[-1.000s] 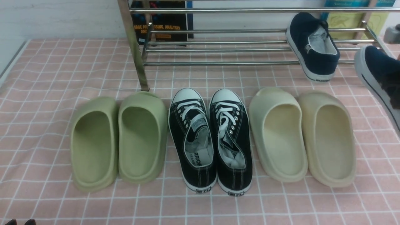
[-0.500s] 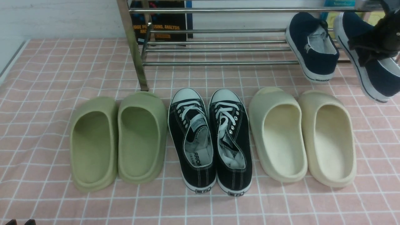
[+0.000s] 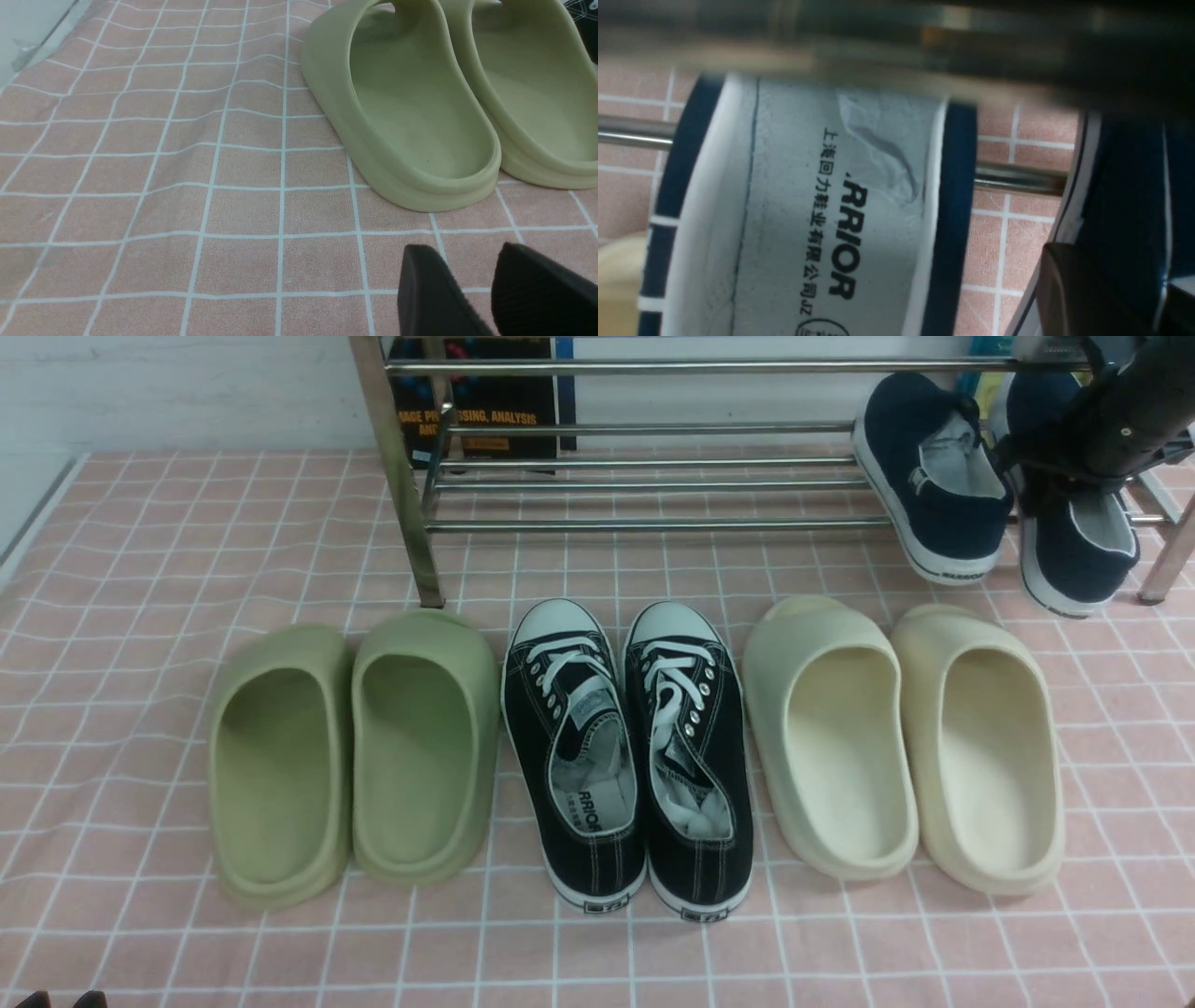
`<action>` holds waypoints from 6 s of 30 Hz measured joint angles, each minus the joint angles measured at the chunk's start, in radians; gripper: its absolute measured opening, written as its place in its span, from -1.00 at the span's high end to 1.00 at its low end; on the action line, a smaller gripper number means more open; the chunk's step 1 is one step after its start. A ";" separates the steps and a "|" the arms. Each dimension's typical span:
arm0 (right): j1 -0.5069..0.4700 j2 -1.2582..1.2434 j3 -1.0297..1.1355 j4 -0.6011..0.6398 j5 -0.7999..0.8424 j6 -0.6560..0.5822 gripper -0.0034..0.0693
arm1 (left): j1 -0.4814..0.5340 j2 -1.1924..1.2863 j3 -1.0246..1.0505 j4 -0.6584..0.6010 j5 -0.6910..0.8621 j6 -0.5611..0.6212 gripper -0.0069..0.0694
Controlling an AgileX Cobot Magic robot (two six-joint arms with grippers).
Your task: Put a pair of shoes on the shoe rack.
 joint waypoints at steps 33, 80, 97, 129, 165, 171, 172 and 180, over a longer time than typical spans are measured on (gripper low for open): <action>0.044 -0.166 0.031 -0.083 0.057 -0.088 0.07 | 0.000 0.000 0.000 0.001 0.000 0.000 0.19; -0.017 -0.285 0.564 0.050 -0.332 -0.036 0.84 | 0.000 0.000 0.000 0.001 0.000 0.000 0.19; 0.019 -0.530 0.549 -0.053 -0.113 -0.054 0.46 | 0.000 0.000 0.000 0.001 0.000 0.000 0.19; 0.261 -1.977 2.215 -0.101 -1.172 0.041 0.93 | 0.000 0.000 0.000 0.001 0.000 0.000 0.19; 0.041 -2.364 2.364 -0.105 -0.847 0.043 0.84 | 0.000 0.000 0.000 0.003 0.000 0.000 0.19; 0.041 -2.364 2.364 -0.105 -0.847 0.043 0.82 | 0.000 0.000 0.000 0.003 0.000 0.000 0.19; 0.041 -2.364 2.364 -0.105 -0.847 0.043 0.82 | 0.000 0.000 0.000 0.003 0.000 0.000 0.19; 0.041 -2.364 2.360 -0.106 -0.749 0.043 0.80 | 0.000 0.000 0.000 0.003 0.000 0.000 0.19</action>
